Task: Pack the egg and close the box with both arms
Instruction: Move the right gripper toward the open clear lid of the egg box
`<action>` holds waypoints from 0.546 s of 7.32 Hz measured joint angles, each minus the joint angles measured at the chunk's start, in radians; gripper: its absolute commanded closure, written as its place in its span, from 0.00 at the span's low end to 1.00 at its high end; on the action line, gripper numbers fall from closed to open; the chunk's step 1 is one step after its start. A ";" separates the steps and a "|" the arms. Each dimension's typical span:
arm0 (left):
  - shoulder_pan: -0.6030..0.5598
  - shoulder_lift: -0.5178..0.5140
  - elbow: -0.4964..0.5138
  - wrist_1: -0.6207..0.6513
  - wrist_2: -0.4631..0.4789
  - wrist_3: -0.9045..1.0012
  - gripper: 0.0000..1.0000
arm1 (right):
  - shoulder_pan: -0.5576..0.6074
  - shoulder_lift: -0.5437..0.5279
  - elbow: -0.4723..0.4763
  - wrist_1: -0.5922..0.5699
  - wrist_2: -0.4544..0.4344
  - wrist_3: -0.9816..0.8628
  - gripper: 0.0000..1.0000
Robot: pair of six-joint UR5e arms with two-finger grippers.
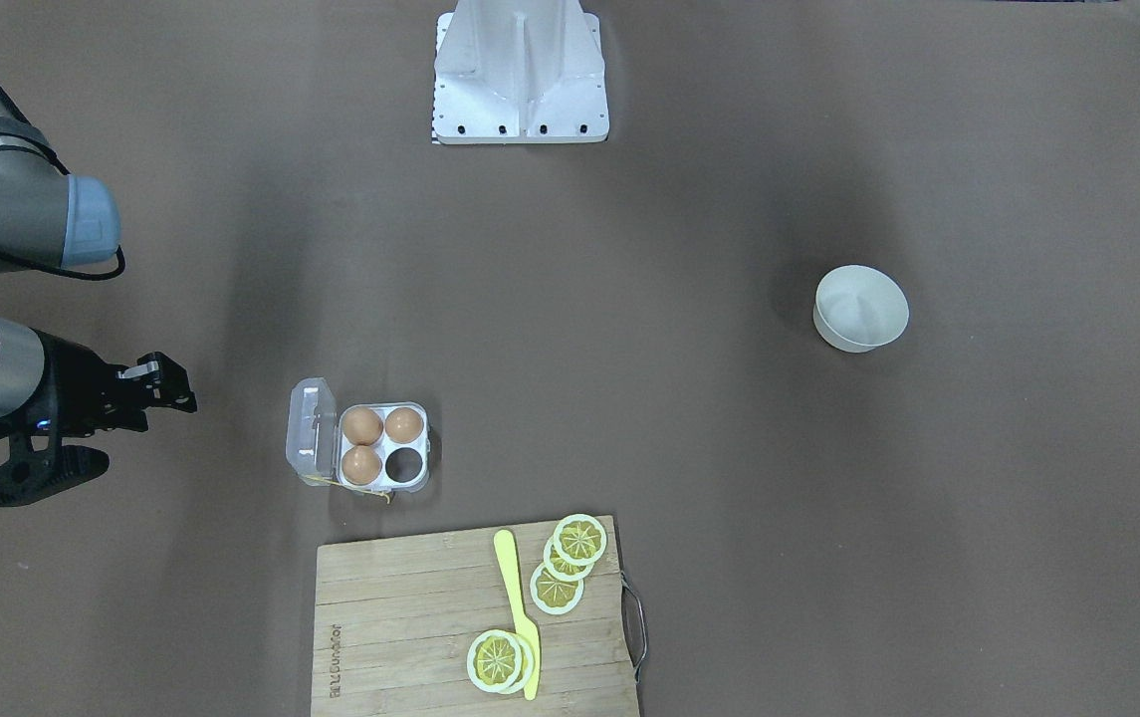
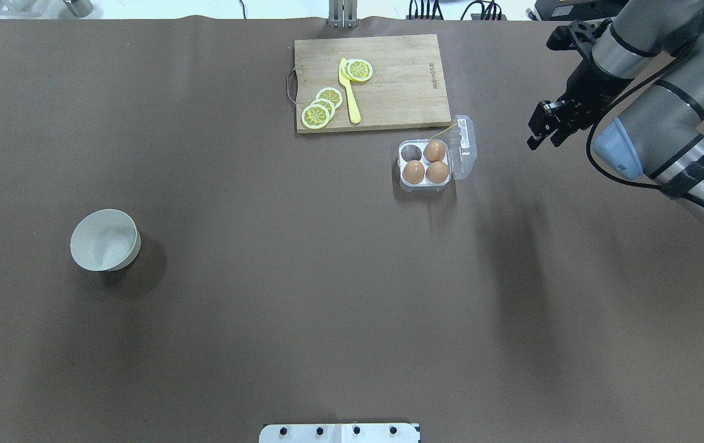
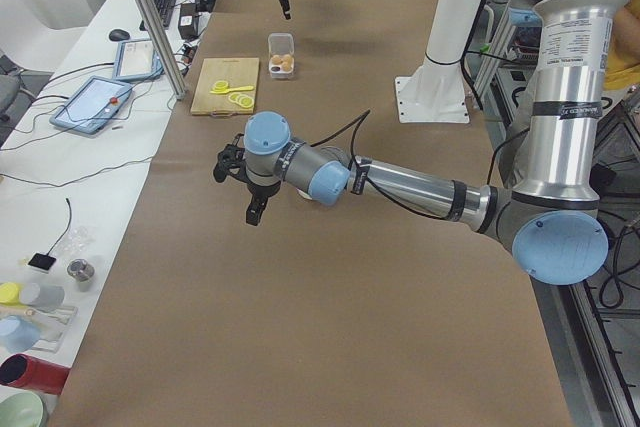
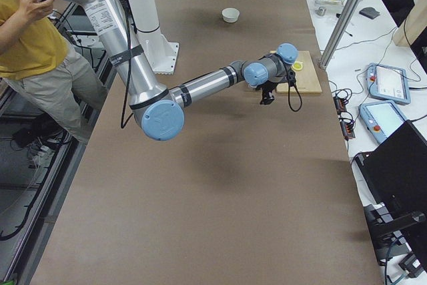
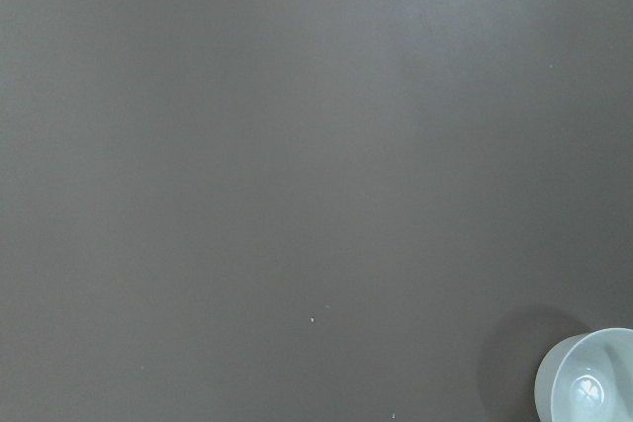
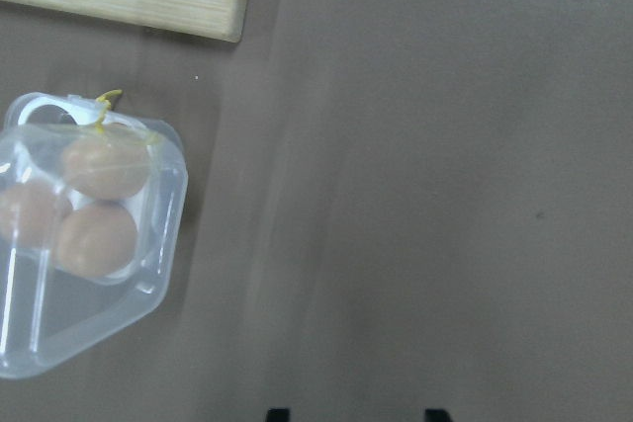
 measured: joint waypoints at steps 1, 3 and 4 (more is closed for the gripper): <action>0.000 0.000 -0.003 0.000 0.000 0.000 0.03 | -0.004 0.018 -0.024 0.006 0.021 0.005 1.00; 0.000 0.001 -0.011 0.000 0.000 0.000 0.03 | -0.009 0.045 -0.061 0.010 0.037 0.008 1.00; 0.000 0.001 -0.014 0.000 0.000 -0.001 0.03 | -0.014 0.057 -0.069 0.011 0.040 0.010 1.00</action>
